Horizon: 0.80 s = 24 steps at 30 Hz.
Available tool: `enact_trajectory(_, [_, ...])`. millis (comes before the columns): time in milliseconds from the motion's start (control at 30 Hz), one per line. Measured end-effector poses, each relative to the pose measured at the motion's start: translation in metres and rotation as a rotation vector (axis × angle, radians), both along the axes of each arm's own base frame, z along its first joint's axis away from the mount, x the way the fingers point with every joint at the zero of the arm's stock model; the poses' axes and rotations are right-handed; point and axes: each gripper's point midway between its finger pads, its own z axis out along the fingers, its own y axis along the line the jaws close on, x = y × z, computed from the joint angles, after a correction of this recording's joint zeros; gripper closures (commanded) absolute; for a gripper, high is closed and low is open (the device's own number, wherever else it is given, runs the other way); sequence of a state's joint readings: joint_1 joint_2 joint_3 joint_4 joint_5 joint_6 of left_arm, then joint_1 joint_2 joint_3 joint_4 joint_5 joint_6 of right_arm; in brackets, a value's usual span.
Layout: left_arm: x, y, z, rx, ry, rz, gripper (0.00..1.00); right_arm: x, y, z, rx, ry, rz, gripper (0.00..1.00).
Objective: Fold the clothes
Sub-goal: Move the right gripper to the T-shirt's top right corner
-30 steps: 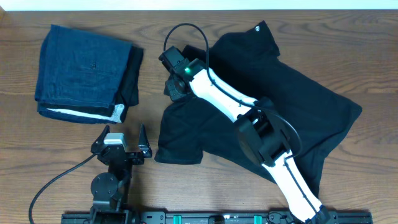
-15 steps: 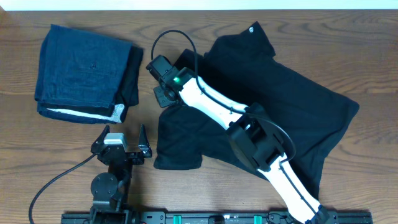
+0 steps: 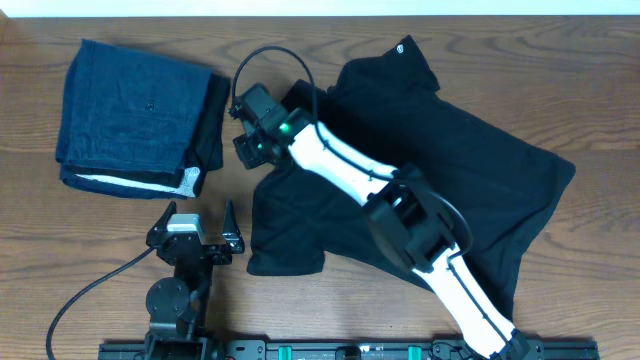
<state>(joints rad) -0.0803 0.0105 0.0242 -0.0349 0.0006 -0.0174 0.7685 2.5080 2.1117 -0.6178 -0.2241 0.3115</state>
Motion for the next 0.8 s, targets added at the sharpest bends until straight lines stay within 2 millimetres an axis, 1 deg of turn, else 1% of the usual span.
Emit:
enact_trajectory(33, [0.0, 0.0, 0.0, 0.0, 0.0, 0.0, 0.02, 0.005, -0.007, 0.006, -0.005, -0.002, -0.002, 0.78])
enact_trajectory(100, [0.0, 0.0, 0.0, 0.0, 0.0, 0.0, 0.02, 0.015, -0.028, 0.025, -0.023, -0.007, -0.023, 0.8])
enact_trajectory(200, [0.0, 0.0, 0.0, 0.0, 0.0, 0.0, 0.02, 0.038, -0.075, 0.079, -0.04, -0.05, -0.105, 0.82])
enact_trajectory(300, [0.0, 0.0, 0.0, 0.0, 0.0, 0.0, 0.02, 0.061, -0.139, 0.151, -0.028, -0.122, -0.228, 0.83])
enact_trajectory(333, [0.0, 0.0, 0.0, 0.0, 0.0, 0.0, 0.02, 0.068, -0.162, 0.175, -0.019, -0.148, -0.272, 0.83])
enact_trajectory(367, [0.0, 0.0, 0.0, 0.0, 0.0, 0.0, 0.02, 0.077, -0.19, 0.2, -0.008, -0.18, -0.328, 0.85])
enact_trajectory(400, [0.0, 0.0, 0.0, 0.0, 0.0, 0.0, 0.02, 0.081, -0.209, 0.213, -0.004, -0.196, -0.363, 0.87])
enact_trajectory(433, [0.0, 0.0, 0.0, 0.0, 0.0, 0.0, 0.02, 0.088, -0.234, 0.227, -0.002, -0.218, -0.413, 0.89])
enact_trajectory(467, [0.0, 0.0, 0.0, 0.0, 0.0, 0.0, 0.02, 0.094, -0.257, 0.237, 0.0, -0.231, -0.458, 0.9])
enact_trajectory(500, [0.0, 0.0, 0.0, 0.0, 0.0, 0.0, 0.02, 0.1, -0.276, 0.239, -0.005, -0.236, -0.496, 0.91])
enact_trajectory(533, [0.0, 0.0, 0.0, 0.0, 0.0, 0.0, 0.02, 0.105, -0.295, 0.239, -0.013, -0.235, -0.534, 0.93])
enact_trajectory(567, [0.0, 0.0, 0.0, 0.0, 0.0, 0.0, 0.02, 0.11, -0.31, 0.235, -0.022, -0.227, -0.562, 0.95])
enact_trajectory(600, [0.0, 0.0, 0.0, 0.0, 0.0, 0.0, 0.02, 0.116, -0.327, 0.225, -0.036, -0.209, -0.594, 0.98])
enact_trajectory(667, [0.0, 0.0, 0.0, 0.0, 0.0, 0.0, 0.02, 0.124, -0.353, 0.202, -0.062, -0.164, -0.64, 0.99])
enact_trajectory(733, [0.0, 0.0, 0.0, 0.0, 0.0, 0.0, 0.02, 0.131, -0.374, 0.178, -0.081, -0.115, -0.676, 0.99])
enact_trajectory(767, [0.0, 0.0, 0.0, 0.0, 0.0, 0.0, 0.02, 0.133, -0.386, 0.161, -0.09, -0.079, -0.695, 0.99])
enact_trajectory(800, [0.0, 0.0, 0.0, 0.0, 0.0, 0.0, 0.02, 0.134, -0.39, 0.153, -0.095, -0.061, -0.701, 0.98])
